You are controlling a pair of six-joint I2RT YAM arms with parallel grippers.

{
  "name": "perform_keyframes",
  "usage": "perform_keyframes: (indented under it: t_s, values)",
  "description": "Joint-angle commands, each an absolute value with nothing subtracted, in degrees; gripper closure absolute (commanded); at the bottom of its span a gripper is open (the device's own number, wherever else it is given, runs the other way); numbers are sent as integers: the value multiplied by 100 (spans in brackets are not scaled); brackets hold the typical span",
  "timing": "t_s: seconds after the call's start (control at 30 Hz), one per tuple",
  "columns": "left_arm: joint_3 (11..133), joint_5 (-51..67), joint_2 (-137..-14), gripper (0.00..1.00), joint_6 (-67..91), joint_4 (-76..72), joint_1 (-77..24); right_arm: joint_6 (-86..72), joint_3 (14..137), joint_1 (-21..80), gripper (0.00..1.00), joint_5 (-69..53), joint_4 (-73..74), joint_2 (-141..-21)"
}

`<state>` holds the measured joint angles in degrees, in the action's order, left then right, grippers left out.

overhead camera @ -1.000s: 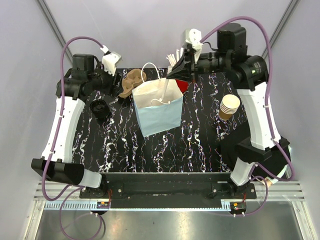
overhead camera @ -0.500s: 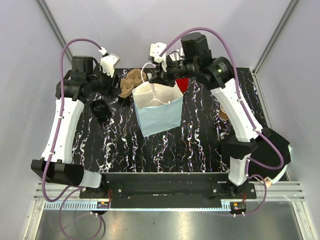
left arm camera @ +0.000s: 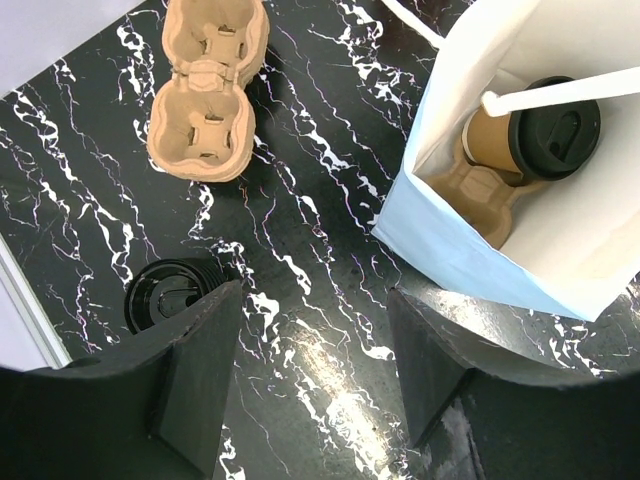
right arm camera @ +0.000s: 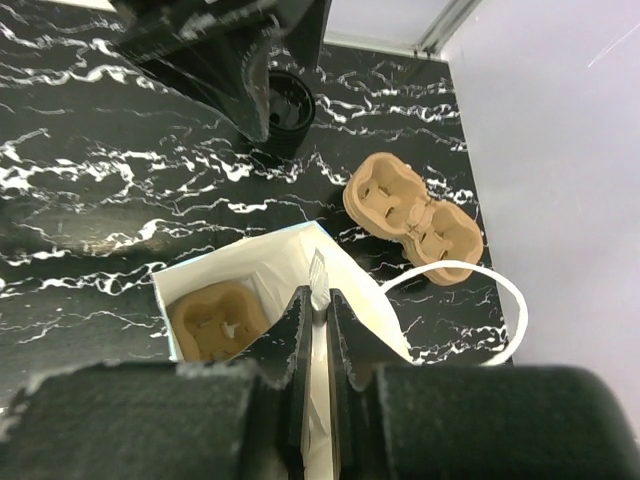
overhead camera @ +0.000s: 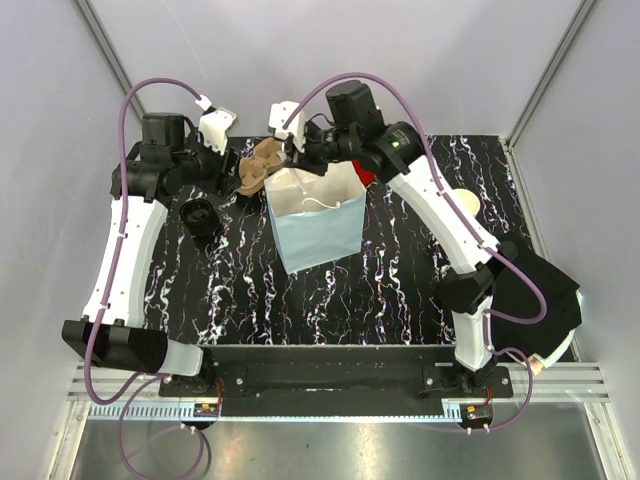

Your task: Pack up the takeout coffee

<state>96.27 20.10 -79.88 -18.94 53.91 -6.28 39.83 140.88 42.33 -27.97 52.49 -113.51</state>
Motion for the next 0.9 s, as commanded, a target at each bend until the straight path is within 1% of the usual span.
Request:
perform_keyframes:
  t_s: [0.0, 0.37, 0.6, 0.7, 0.77, 0.83, 0.87]
  values:
    - [9606, 2021, -7805, 37, -1802, 5107, -589, 4148, 13835, 4359, 91, -2391, 4624, -11557]
    - [9510, 2048, -7770, 37, -1802, 5045, -519, 4544, 13316, 4368, 90, -2092, 4351, -11760]
    - [9501, 2092, -7761, 36, -1775, 5045, -492, 4544, 13008, 4368, 87, -2013, 4263, -11733]
    - [9510, 2109, -7761, 37, -1758, 5045, -483, 4561, 12981, 4377, 82, -2013, 4254, -11725]
    - [9501, 2109, -7752, 36, -1749, 5045, -483, 4562, 12955, 4386, 78, -2004, 4263, -11698]
    - [9501, 2109, -7743, 36, -1749, 5045, -483, 4579, 12946, 4412, 76, -1978, 4271, -11681]
    - [9501, 2118, -7743, 37, -1749, 5045, -466, 4588, 12946, 4412, 73, -1978, 4306, -11663]
